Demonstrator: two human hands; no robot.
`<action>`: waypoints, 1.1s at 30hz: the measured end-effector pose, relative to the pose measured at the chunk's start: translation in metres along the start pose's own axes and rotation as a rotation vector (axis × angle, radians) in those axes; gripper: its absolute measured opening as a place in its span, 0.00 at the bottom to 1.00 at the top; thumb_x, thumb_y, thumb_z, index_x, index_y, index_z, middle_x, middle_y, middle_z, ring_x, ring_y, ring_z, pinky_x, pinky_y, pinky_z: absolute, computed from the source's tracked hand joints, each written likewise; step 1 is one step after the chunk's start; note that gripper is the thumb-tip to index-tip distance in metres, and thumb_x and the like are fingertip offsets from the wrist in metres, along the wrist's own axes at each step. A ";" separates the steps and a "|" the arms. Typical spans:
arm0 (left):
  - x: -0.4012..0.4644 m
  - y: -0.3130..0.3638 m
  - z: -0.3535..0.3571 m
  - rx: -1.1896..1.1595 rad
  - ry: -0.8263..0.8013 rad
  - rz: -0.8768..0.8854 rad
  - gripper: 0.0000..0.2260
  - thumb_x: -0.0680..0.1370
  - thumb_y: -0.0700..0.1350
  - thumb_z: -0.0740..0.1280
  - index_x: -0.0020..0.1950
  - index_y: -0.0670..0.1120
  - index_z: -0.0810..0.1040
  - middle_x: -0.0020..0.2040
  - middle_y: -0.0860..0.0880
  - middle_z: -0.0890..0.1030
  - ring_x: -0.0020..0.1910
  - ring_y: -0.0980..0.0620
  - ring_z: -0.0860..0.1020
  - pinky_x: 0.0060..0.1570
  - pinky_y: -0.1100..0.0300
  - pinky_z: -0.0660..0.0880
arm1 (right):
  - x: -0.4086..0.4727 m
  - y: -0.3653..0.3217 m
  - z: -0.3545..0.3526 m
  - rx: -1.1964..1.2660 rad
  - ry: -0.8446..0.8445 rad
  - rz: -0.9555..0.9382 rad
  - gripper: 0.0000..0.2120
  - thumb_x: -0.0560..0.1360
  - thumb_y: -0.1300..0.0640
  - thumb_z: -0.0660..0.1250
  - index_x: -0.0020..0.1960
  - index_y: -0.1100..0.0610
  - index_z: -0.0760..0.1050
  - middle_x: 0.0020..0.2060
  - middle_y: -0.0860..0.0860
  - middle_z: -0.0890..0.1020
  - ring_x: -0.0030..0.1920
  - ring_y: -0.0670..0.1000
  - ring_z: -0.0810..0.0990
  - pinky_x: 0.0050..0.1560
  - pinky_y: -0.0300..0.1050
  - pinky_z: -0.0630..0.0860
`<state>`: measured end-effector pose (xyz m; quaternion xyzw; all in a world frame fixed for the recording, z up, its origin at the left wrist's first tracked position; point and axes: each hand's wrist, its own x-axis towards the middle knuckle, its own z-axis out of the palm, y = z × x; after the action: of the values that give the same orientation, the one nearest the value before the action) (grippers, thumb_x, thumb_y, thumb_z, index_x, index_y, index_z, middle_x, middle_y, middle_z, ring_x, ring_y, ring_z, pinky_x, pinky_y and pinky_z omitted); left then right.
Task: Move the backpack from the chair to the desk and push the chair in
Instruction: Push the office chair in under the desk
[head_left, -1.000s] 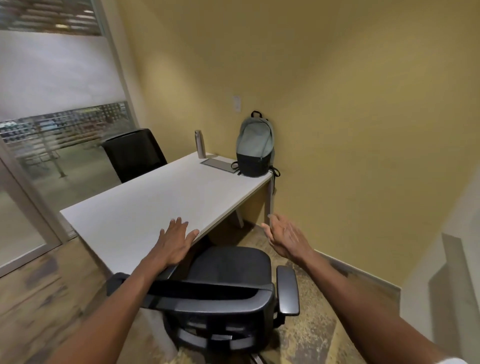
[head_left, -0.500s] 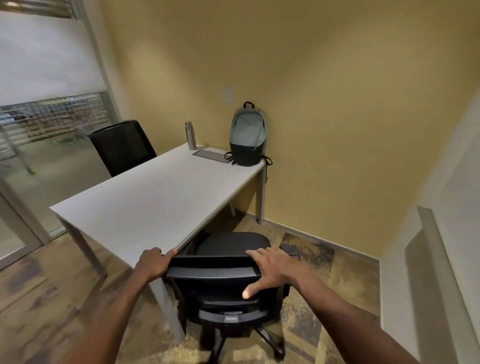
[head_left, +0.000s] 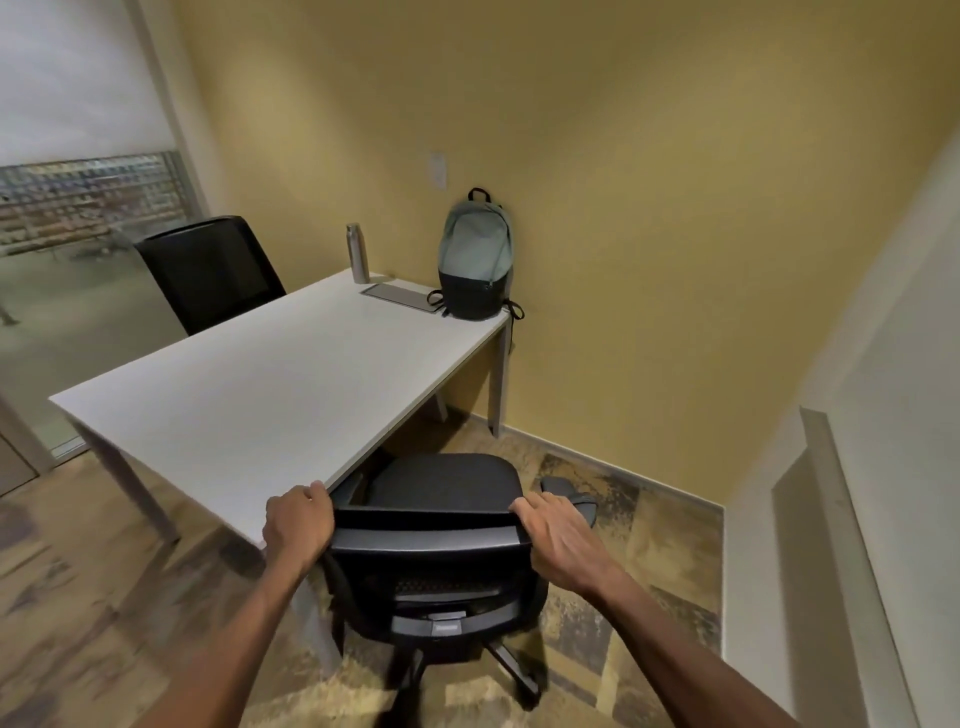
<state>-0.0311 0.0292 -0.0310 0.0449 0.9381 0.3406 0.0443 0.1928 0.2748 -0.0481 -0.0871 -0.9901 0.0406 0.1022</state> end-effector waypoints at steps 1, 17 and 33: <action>-0.005 0.005 0.004 -0.031 0.027 0.008 0.23 0.83 0.47 0.52 0.48 0.33 0.80 0.52 0.31 0.79 0.49 0.36 0.75 0.51 0.46 0.71 | 0.001 0.008 0.001 0.005 0.005 0.007 0.12 0.73 0.65 0.58 0.53 0.54 0.70 0.45 0.50 0.75 0.45 0.53 0.71 0.50 0.49 0.69; -0.046 0.115 0.124 0.142 0.038 0.223 0.20 0.82 0.54 0.57 0.46 0.45 0.84 0.62 0.45 0.80 0.74 0.42 0.64 0.76 0.42 0.48 | 0.031 0.188 -0.021 -0.045 -0.066 0.032 0.19 0.73 0.55 0.47 0.56 0.50 0.73 0.49 0.50 0.80 0.51 0.54 0.79 0.51 0.48 0.68; -0.020 0.204 0.182 0.563 -0.012 0.622 0.48 0.58 0.86 0.45 0.54 0.51 0.79 0.45 0.52 0.81 0.45 0.50 0.77 0.46 0.56 0.73 | 0.087 0.271 -0.023 0.225 -0.025 0.852 0.27 0.77 0.75 0.50 0.74 0.74 0.47 0.69 0.84 0.43 0.73 0.81 0.48 0.69 0.66 0.62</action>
<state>0.0200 0.2982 -0.0380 0.3382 0.9360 0.0679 -0.0694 0.1584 0.5583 -0.0352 -0.4756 -0.8563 0.1878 0.0732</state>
